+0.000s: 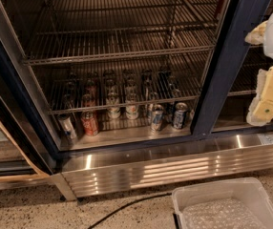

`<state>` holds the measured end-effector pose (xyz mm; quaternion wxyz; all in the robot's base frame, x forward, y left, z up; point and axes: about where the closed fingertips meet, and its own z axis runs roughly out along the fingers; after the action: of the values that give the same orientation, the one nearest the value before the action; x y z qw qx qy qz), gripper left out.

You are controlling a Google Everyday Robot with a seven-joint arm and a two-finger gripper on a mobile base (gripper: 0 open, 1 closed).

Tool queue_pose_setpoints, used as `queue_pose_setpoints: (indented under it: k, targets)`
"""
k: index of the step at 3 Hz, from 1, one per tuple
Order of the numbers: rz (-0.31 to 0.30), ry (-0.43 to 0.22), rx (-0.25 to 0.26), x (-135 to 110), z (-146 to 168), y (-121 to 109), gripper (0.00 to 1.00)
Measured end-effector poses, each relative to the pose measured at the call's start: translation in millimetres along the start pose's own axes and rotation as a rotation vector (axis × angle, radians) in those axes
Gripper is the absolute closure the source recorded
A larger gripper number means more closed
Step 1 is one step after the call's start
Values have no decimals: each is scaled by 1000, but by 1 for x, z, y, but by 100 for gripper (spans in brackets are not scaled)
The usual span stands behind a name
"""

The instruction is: Pick redbull can from bottom shelf of fridge

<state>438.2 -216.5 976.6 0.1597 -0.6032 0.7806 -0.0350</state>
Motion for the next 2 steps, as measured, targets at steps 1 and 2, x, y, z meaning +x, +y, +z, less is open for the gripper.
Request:
queue_pose_setpoints:
  k: [1, 2]
  targets:
    - [0, 0, 0, 0, 0, 0, 0]
    - [-35, 9, 0, 8, 32, 5, 0]
